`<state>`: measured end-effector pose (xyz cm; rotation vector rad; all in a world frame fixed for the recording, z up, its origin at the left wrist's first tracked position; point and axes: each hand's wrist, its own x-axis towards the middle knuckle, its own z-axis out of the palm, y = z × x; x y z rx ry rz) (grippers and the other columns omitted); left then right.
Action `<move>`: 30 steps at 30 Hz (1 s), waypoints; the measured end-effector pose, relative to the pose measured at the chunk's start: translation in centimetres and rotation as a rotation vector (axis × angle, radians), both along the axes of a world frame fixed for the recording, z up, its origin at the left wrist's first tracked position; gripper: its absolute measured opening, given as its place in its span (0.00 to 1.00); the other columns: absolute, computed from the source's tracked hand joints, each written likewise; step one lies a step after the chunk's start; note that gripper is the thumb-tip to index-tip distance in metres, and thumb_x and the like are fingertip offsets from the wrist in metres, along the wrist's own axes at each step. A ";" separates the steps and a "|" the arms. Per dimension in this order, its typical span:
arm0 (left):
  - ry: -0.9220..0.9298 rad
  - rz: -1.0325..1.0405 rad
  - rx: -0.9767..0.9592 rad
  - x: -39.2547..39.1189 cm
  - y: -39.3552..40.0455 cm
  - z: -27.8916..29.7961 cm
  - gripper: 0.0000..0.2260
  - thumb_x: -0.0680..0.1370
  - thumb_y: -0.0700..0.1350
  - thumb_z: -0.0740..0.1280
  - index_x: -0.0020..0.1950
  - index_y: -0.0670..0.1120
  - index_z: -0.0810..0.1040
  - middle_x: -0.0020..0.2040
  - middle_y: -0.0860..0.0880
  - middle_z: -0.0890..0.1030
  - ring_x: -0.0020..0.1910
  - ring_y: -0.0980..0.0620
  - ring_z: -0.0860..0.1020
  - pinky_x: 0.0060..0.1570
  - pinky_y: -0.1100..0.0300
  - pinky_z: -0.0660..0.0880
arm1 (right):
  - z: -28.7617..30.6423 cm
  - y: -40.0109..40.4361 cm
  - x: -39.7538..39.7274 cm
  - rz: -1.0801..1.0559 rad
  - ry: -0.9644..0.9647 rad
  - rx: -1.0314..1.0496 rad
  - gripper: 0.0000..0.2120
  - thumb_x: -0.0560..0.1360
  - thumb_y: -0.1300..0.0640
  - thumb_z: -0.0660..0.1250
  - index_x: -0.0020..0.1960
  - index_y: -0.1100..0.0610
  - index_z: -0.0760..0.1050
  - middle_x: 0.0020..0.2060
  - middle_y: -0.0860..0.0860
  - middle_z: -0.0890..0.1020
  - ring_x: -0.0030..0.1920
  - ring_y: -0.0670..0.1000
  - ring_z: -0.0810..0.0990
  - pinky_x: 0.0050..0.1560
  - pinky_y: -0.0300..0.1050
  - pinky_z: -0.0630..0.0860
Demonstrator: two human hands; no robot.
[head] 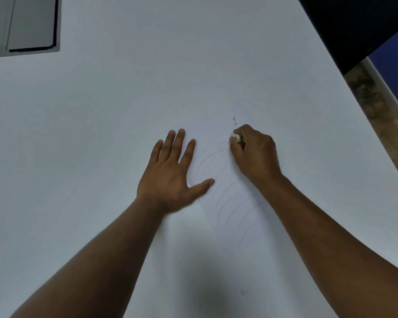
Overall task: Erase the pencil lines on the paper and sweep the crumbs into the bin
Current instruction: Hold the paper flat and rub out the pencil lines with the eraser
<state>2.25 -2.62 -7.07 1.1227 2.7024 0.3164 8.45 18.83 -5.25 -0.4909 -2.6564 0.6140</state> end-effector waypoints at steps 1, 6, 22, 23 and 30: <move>0.003 0.001 0.002 0.0 0.0 0.0 0.45 0.76 0.77 0.45 0.85 0.51 0.44 0.85 0.48 0.38 0.82 0.50 0.34 0.81 0.47 0.39 | -0.1 0.2 0.0 -0.013 -0.014 0.018 0.07 0.77 0.58 0.64 0.44 0.61 0.76 0.33 0.55 0.80 0.33 0.58 0.77 0.35 0.48 0.74; 0.029 -0.020 0.024 0.1 -0.1 -0.1 0.43 0.78 0.76 0.47 0.85 0.52 0.47 0.85 0.49 0.40 0.83 0.51 0.36 0.81 0.48 0.38 | 0.6 3.7 -0.1 -0.224 -0.099 0.006 0.08 0.77 0.58 0.62 0.43 0.62 0.74 0.34 0.57 0.80 0.35 0.59 0.78 0.35 0.44 0.70; 0.023 -0.009 -0.002 -0.1 0.0 -0.2 0.45 0.76 0.78 0.45 0.85 0.53 0.46 0.85 0.48 0.39 0.83 0.49 0.35 0.81 0.46 0.39 | 0.4 -4.2 -2.5 0.074 -0.065 -0.001 0.08 0.78 0.55 0.64 0.47 0.60 0.75 0.34 0.55 0.81 0.35 0.59 0.80 0.35 0.45 0.71; 0.015 -0.003 -0.003 -0.1 0.0 -0.1 0.45 0.75 0.78 0.46 0.85 0.54 0.46 0.85 0.49 0.39 0.83 0.49 0.35 0.81 0.46 0.39 | 0.4 -3.3 -2.5 0.021 -0.072 0.028 0.08 0.78 0.56 0.63 0.48 0.61 0.74 0.35 0.58 0.81 0.36 0.62 0.80 0.35 0.46 0.70; 0.011 0.004 0.003 0.1 -0.1 -0.1 0.44 0.75 0.77 0.46 0.85 0.54 0.46 0.85 0.49 0.39 0.83 0.49 0.35 0.81 0.46 0.39 | 0.8 1.9 -1.9 -0.253 -0.084 -0.064 0.05 0.76 0.58 0.62 0.45 0.61 0.73 0.35 0.58 0.80 0.36 0.62 0.79 0.36 0.44 0.68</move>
